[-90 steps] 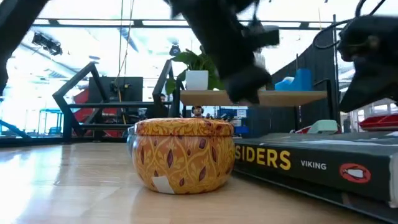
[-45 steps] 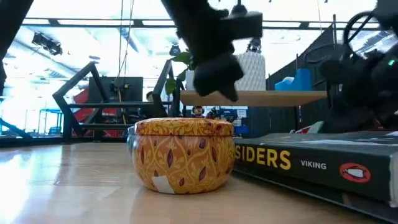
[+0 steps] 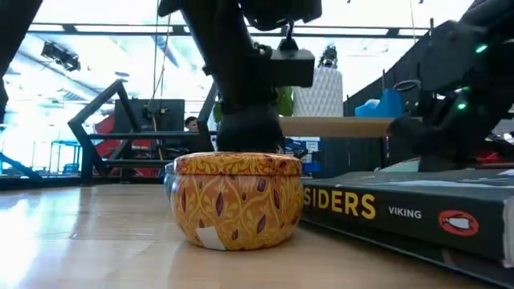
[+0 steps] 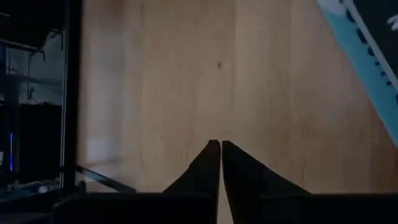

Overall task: Stock shelves
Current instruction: Put the green stapler under the shelf

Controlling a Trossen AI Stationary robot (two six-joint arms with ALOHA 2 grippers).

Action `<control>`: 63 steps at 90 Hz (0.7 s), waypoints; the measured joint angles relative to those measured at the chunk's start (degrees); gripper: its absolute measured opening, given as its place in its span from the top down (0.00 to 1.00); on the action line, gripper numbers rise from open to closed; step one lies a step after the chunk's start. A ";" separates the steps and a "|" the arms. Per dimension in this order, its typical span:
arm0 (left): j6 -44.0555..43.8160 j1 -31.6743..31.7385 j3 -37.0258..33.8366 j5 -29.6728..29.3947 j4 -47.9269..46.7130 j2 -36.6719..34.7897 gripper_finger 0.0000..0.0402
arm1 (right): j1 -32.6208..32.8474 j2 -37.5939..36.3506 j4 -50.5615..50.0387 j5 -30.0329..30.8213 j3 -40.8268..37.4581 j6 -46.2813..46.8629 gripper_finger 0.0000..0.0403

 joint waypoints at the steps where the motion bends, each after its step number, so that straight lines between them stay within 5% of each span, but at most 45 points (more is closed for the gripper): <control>1: -0.01 -0.05 0.00 -0.02 -0.01 -0.02 1.00 | -0.35 -0.04 -0.05 -0.01 0.00 0.01 1.00; 34: -7.37 -5.14 0.11 -6.36 -7.59 -4.46 1.00 | -0.24 -0.10 13.21 1.56 1.75 -9.10 1.00; 63: -9.27 -8.61 0.11 -8.94 -8.08 -6.50 1.00 | -10.90 12.11 25.22 5.05 1.79 -7.38 1.00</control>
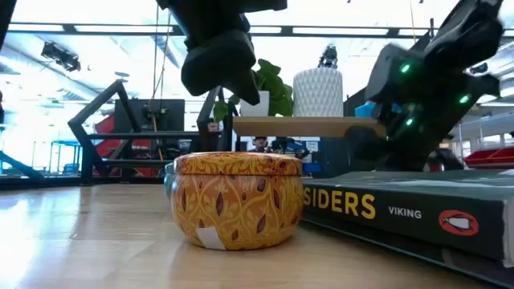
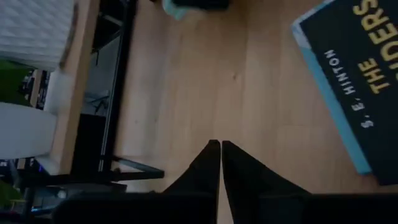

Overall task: Stock shelves
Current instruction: Put the green stapler under the shelf

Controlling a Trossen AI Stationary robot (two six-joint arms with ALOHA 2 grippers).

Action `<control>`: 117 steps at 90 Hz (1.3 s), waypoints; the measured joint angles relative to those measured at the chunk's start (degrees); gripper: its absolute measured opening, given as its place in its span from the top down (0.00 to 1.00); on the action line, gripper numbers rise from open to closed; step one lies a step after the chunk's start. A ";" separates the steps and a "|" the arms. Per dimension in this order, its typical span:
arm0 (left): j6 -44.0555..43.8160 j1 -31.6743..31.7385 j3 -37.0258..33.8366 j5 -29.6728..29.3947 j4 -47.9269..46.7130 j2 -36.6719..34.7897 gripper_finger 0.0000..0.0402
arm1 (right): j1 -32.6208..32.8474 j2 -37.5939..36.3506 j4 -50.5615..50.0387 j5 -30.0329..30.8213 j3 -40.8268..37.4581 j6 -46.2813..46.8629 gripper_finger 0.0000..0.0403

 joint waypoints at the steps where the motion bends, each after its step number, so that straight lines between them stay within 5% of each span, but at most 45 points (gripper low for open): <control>1: -0.17 -0.04 0.00 0.00 0.06 0.00 1.00 | -0.30 0.31 0.11 0.16 0.04 0.43 1.00; 20: -1.10 -0.47 0.00 0.46 0.27 0.00 1.00 | -4.35 3.31 -2.58 4.71 0.20 9.55 1.00; 47: -2.29 -0.73 0.00 0.50 0.33 0.00 1.00 | -7.77 0.48 -10.69 5.35 -0.17 7.71 1.00; 76: -2.37 -2.20 0.00 -0.66 0.17 0.02 1.00 | 1.08 -5.77 -11.59 10.40 -0.13 6.26 1.00; 87: -2.64 -3.09 0.00 -0.96 0.00 0.02 1.00 | 5.41 -10.25 -18.23 5.79 -0.11 5.11 1.00; 105: -2.83 -3.75 0.00 -1.36 0.05 0.02 1.00 | 6.73 -18.76 -36.96 -12.13 -0.08 4.99 1.00; 117: -2.81 -3.75 0.00 -1.36 0.22 0.02 1.00 | 4.67 -21.45 -48.79 -15.32 -0.06 6.19 1.00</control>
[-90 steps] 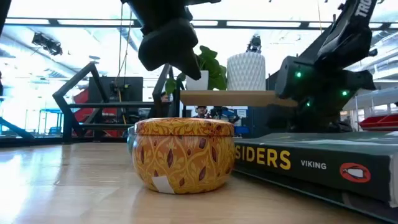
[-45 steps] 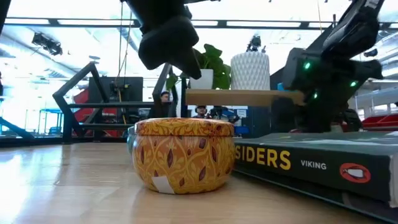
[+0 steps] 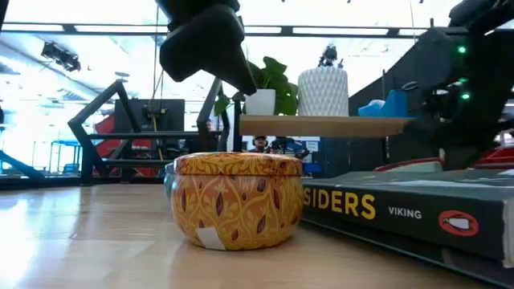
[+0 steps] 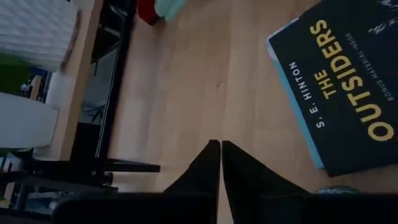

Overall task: Stock shelves
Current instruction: Put the green stapler under the shelf

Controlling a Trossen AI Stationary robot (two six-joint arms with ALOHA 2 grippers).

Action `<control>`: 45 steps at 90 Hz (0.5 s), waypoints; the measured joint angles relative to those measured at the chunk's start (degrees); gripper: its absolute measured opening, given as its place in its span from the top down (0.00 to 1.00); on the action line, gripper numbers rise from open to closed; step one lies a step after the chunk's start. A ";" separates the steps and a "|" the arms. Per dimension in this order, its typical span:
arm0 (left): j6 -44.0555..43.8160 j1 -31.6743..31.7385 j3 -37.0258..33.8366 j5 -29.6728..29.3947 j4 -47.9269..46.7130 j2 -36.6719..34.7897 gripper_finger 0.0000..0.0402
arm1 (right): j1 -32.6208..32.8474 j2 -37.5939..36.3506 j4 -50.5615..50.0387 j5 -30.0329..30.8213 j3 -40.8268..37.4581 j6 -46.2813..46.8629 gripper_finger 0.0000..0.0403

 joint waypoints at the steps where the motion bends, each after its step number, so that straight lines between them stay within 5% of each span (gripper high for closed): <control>1: 0.00 0.00 0.00 0.00 0.00 0.00 1.00 | -0.30 -0.04 0.16 0.00 -0.01 -0.02 1.00; 45: 0.34 0.02 0.00 0.04 0.39 0.02 1.00 | -14.15 15.15 0.41 1.15 0.07 -14.25 1.00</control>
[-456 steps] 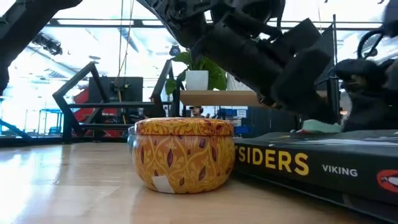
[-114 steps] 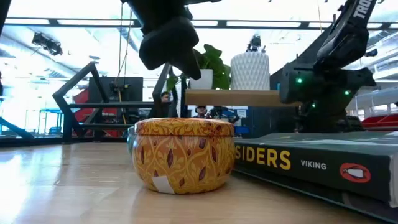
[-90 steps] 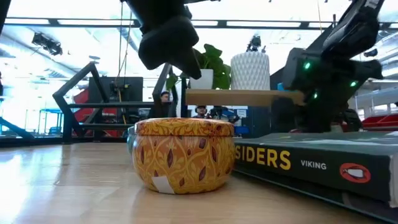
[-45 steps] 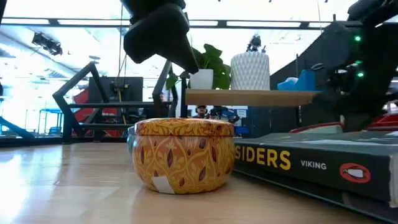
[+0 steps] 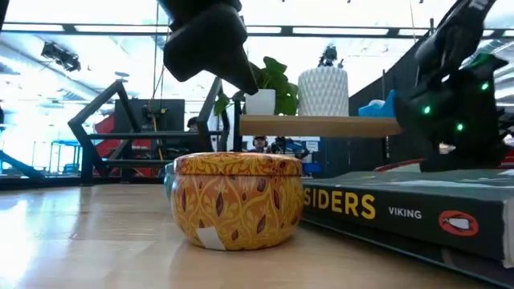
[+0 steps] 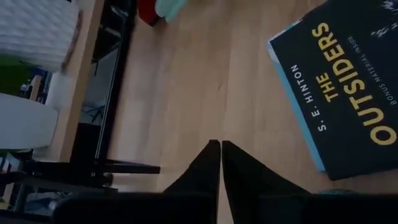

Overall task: Stock shelves
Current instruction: Put the green stapler under the shelf, then put the blue scented candle under the shelf

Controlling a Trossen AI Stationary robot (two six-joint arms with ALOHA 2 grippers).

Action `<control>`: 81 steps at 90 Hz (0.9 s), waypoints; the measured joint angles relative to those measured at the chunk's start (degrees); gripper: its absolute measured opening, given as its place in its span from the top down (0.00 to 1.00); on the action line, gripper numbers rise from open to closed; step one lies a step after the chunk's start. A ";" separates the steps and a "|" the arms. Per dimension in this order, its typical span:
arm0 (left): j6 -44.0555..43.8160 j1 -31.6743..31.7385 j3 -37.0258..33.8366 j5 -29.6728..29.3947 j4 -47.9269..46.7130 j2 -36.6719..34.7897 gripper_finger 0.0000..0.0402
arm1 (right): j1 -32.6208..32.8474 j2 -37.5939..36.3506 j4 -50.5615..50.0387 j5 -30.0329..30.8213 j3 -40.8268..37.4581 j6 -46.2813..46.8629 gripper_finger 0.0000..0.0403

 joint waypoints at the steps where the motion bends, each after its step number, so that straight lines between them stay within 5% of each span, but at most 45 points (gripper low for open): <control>1: 0.00 0.00 0.00 0.00 0.00 0.00 1.00 | -0.06 0.23 0.45 0.25 0.00 -0.54 1.00; 16: 0.04 0.00 0.00 0.00 -0.04 0.00 1.00 | -0.74 1.59 5.80 0.86 0.00 -7.87 1.00; 60: 0.12 0.00 0.00 0.07 -0.11 0.00 1.00 | 1.87 -4.12 5.40 1.56 1.53 -6.54 1.00; 81: 0.05 -1.34 0.00 -2.45 -0.10 -0.48 1.00 | 14.97 -14.40 -5.17 -0.78 4.62 1.35 1.00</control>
